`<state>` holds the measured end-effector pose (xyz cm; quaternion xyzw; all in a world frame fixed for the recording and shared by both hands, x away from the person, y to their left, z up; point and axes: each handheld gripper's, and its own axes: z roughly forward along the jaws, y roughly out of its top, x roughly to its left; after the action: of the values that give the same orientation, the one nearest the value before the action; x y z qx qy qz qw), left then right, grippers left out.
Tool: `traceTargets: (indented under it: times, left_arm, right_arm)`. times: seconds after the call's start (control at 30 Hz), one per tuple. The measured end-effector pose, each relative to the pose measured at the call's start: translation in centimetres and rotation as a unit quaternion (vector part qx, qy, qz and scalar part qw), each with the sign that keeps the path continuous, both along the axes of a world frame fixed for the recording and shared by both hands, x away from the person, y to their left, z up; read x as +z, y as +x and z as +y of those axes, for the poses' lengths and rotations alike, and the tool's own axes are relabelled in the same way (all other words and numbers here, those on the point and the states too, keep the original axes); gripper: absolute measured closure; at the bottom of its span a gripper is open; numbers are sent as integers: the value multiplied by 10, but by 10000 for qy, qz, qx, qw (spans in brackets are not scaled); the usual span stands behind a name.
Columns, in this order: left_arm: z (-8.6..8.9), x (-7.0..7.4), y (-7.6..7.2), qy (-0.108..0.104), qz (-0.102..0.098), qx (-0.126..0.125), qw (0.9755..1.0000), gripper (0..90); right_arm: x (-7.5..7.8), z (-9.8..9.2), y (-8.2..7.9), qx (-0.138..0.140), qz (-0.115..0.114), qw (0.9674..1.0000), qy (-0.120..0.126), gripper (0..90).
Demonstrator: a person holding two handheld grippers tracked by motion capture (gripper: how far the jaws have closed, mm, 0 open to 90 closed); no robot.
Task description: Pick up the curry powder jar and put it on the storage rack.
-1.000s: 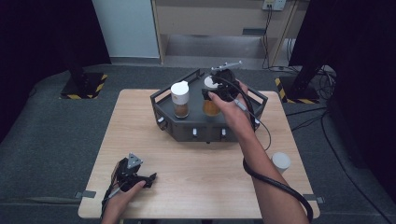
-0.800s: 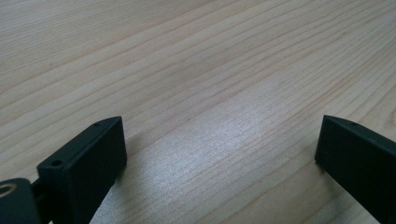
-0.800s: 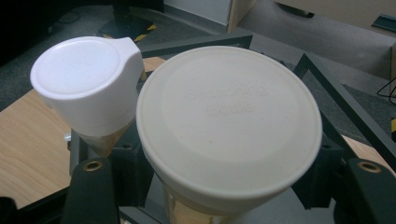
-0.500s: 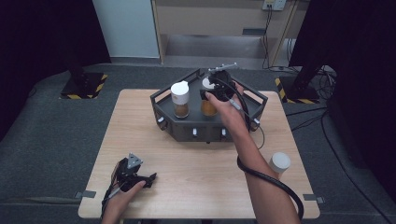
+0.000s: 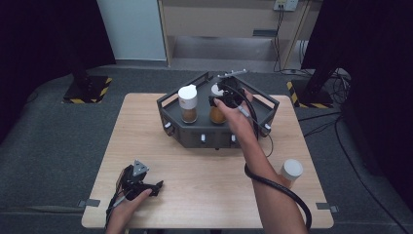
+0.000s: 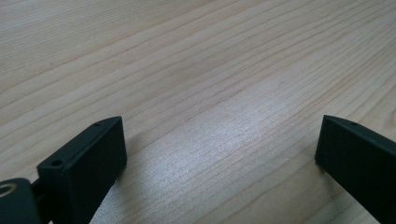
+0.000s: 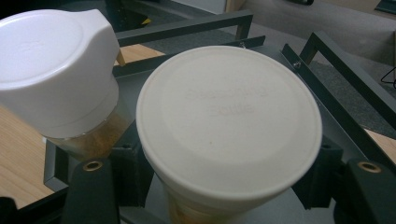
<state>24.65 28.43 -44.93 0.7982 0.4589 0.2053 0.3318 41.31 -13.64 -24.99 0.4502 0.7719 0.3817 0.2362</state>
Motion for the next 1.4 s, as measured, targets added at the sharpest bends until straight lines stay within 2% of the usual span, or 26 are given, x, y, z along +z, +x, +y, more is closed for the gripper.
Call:
traceTargets:
  times: [0.3,1.0,1.13,1.3,1.4]
  left_arm:
    - [0,0,0,0,-1,0,10000,5]
    - [0,0,0,0,0,13,10000,5]
    - [0,0,0,0,0,13,10000,5]
    - [0,0,0,-2,3,11,10000,5]
    - [0,0,0,-3,3,11,10000,5]
  right_arm:
    - [-6,1,3,-13,61,10000,25,342]
    - [-11,1,-2,22,5,10000,47,336]
    - [-11,-1,0,70,96,9999,86,288]
    - [-10,-5,-3,135,61,9998,142,173]
    - [-8,-7,-8,180,30,9998,82,116]
